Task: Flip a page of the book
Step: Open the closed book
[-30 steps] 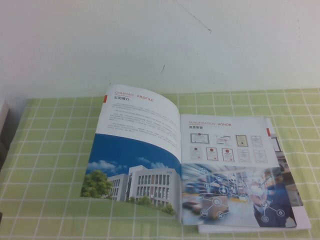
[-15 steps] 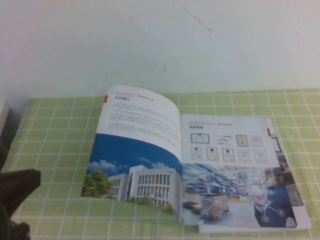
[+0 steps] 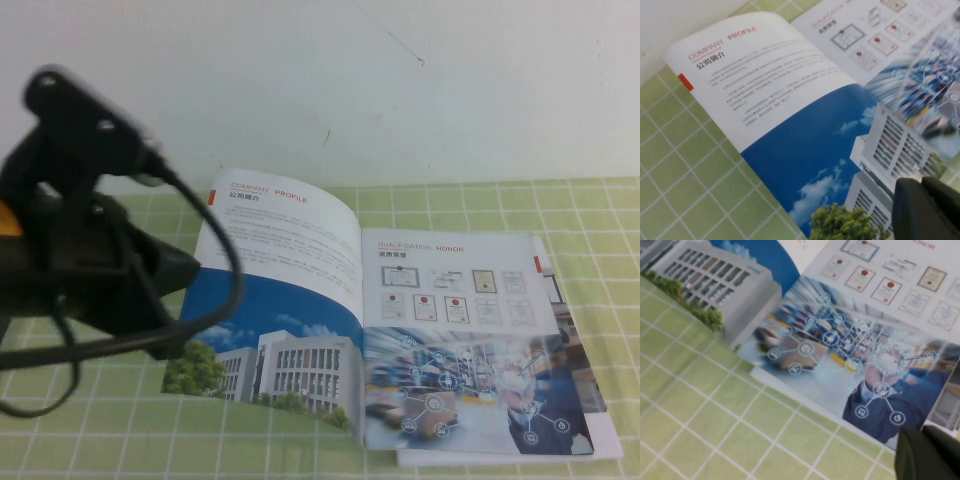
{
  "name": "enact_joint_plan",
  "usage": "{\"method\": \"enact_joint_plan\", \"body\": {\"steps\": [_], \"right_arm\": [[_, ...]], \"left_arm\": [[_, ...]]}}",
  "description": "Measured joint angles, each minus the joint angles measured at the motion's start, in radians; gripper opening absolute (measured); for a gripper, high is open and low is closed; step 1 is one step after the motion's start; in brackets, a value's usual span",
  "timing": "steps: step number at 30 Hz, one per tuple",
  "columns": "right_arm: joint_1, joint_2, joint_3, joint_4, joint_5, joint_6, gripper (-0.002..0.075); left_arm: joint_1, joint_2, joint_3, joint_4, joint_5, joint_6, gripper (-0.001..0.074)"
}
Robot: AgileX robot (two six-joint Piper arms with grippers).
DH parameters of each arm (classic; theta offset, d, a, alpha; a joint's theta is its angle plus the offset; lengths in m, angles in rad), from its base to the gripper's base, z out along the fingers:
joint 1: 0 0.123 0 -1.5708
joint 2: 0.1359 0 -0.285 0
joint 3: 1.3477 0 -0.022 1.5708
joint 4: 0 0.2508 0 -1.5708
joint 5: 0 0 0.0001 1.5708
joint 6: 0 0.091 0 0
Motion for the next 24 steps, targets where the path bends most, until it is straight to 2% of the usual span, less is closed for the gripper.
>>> {"method": "enact_joint_plan", "body": {"steps": [4, 8, 13, 18, 24], "right_arm": [[0.021, 0.068, -0.083, -0.112, 0.060, 0.008, -0.0003], [0.027, 0.104, -0.119, -0.154, 0.053, 0.009, -0.0003], [0.027, 0.137, -0.121, -0.082, -0.041, 0.016, -0.0003], [0.028, 0.245, -0.126, -0.029, -0.056, 0.016, 0.0001], [0.028, 0.362, -0.126, -0.019, -0.064, 0.010, 0.0063]], "left_arm": [[-0.174, 0.141, -0.086, 0.285, 0.004, -0.212, -0.0004], [-0.276, 0.250, -0.176, 0.371, -0.028, -0.338, -0.0004], [-0.303, 0.372, -0.267, 0.295, -0.099, -0.366, -0.0004], [-0.303, 0.512, -0.310, 0.285, -0.136, -0.369, -0.0004], [-0.297, 0.664, -0.312, 0.304, -0.196, -0.389, -0.0004]]}}
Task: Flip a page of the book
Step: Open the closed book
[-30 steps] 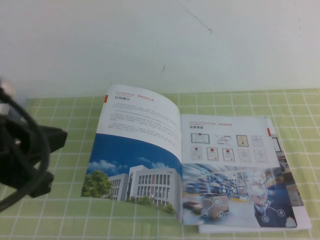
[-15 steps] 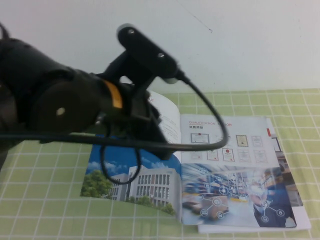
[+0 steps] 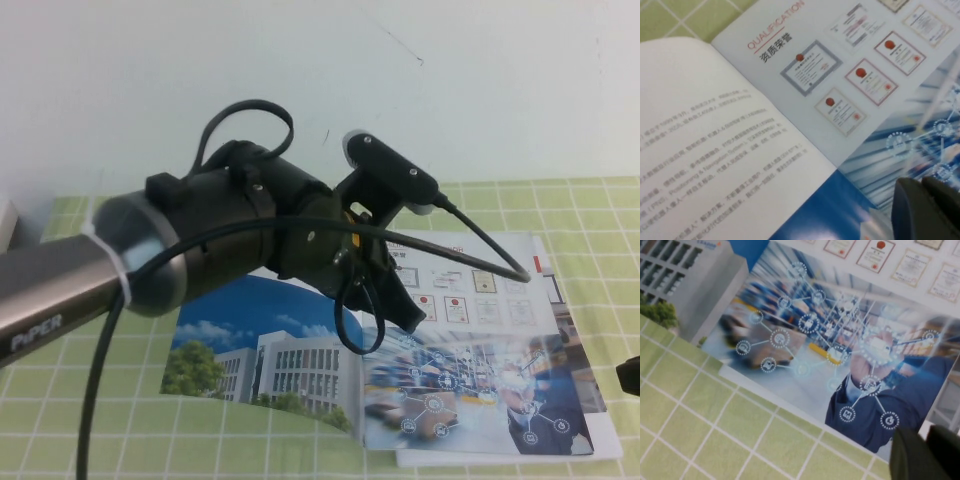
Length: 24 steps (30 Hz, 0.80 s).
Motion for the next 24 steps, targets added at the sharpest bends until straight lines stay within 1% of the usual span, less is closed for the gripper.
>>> {"method": "enact_joint_plan", "body": {"steps": [2, 6, 8, 10, 14, 16, 19, 24], "right_arm": [[0.000, 0.016, 0.000, 0.003, -0.004, -0.008, 0.0072], [0.000, 0.022, 0.000, 0.005, -0.026, -0.013, 0.0078], [0.000, 0.022, 0.000, 0.014, -0.039, -0.016, 0.0099], [0.000, 0.023, 0.000, 0.026, -0.046, -0.016, 0.0153], [0.000, 0.024, 0.000, 0.054, -0.051, -0.047, 0.0329], [0.000, 0.029, 0.000, 0.059, -0.051, -0.053, 0.0374], [0.000, 0.043, 0.000, 0.066, -0.051, -0.057, 0.0400], [0.000, 0.076, 0.000, 0.071, -0.052, -0.059, 0.0410]], "left_arm": [[0.015, 0.033, -0.002, 0.000, -0.011, -0.021, -0.0004], [0.075, 0.084, -0.002, 0.000, -0.018, -0.074, -0.0004], [0.108, 0.104, -0.002, -0.009, -0.019, -0.081, -0.0004], [0.133, 0.122, -0.002, -0.032, -0.025, -0.087, -0.0004], [0.149, 0.157, -0.002, -0.060, -0.025, -0.084, -0.0004], [0.150, 0.179, -0.004, -0.069, -0.025, -0.075, -0.0004], [0.150, 0.210, -0.006, -0.079, -0.025, -0.071, -0.0004], [0.151, 0.256, -0.010, -0.082, -0.001, -0.070, -0.0004]]}}
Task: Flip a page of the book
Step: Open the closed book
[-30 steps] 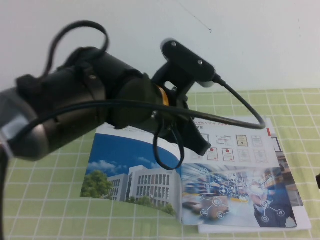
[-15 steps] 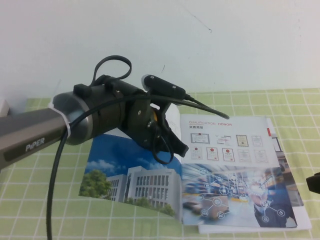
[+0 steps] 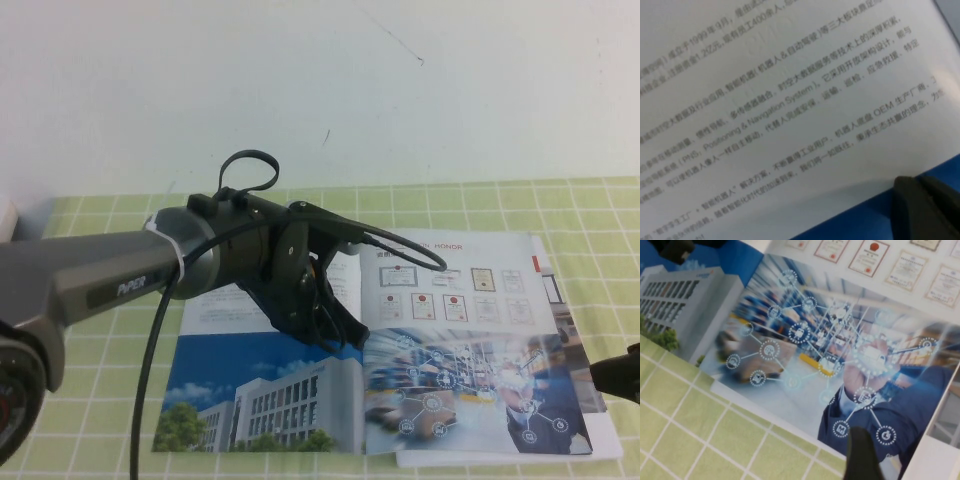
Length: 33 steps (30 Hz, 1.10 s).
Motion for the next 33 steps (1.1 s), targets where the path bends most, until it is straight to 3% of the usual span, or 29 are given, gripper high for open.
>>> {"method": "enact_joint_plan", "body": {"steps": [18, 28, 33], "right_arm": [[0.000, 0.169, -0.082, 0.002, -0.030, -0.002, 0.0431], [0.000, 0.337, -0.183, -0.031, 0.052, -0.015, 0.0453], [0.000, 0.402, -0.211, -0.096, 0.075, -0.005, 0.0429]], "left_arm": [[0.000, 0.048, -0.002, 0.000, 0.004, 0.004, -0.0004], [0.000, 0.052, -0.010, -0.010, 0.008, 0.004, -0.0004], [0.000, 0.052, -0.010, -0.011, 0.008, 0.004, -0.0004]]}}
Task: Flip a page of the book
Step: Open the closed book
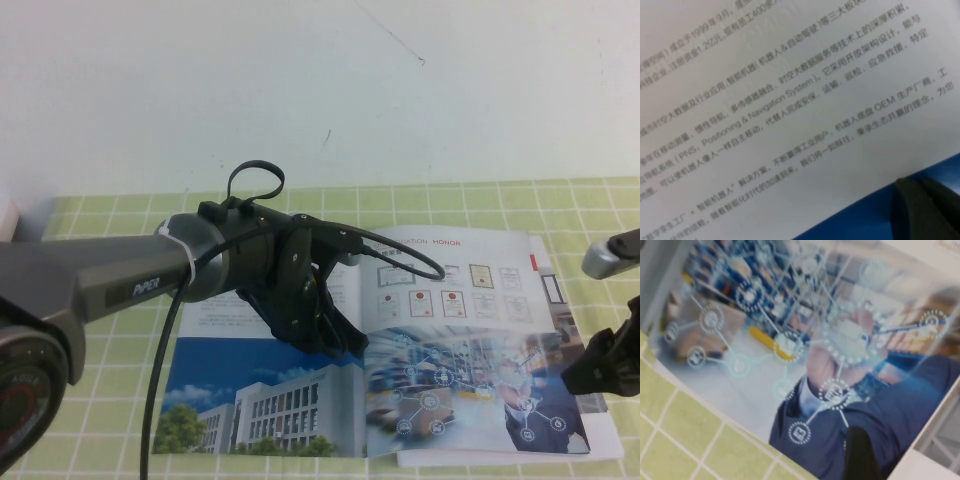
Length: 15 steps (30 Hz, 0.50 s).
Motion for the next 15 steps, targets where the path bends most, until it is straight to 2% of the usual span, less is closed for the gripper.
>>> {"method": "enact_joint_plan", "body": {"steps": [2, 4, 8, 12, 15], "right_arm": [[0.000, 0.011, -0.025, -0.054, 0.030, 0.037, 0.0382], [0.002, 0.017, -0.072, -0.137, 0.083, 0.097, 0.0302], [0.061, 0.012, -0.154, -0.375, 0.197, 0.296, 0.0080], [0.144, -0.008, -0.128, -0.574, 0.158, 0.475, 0.0016], [0.153, -0.005, -0.096, -0.561, 0.070, 0.530, 0.0008]], "left_arm": [[0.000, 0.000, 0.000, 0.000, 0.000, 0.000, -0.0004], [0.000, 0.000, 0.000, 0.000, 0.000, 0.000, -0.0004], [0.000, 0.002, 0.000, 0.000, -0.002, 0.000, -0.0004], [0.000, 0.002, 0.000, 0.000, -0.002, 0.006, -0.0004], [0.000, 0.002, 0.000, -0.002, -0.002, 0.013, -0.0004]]}}
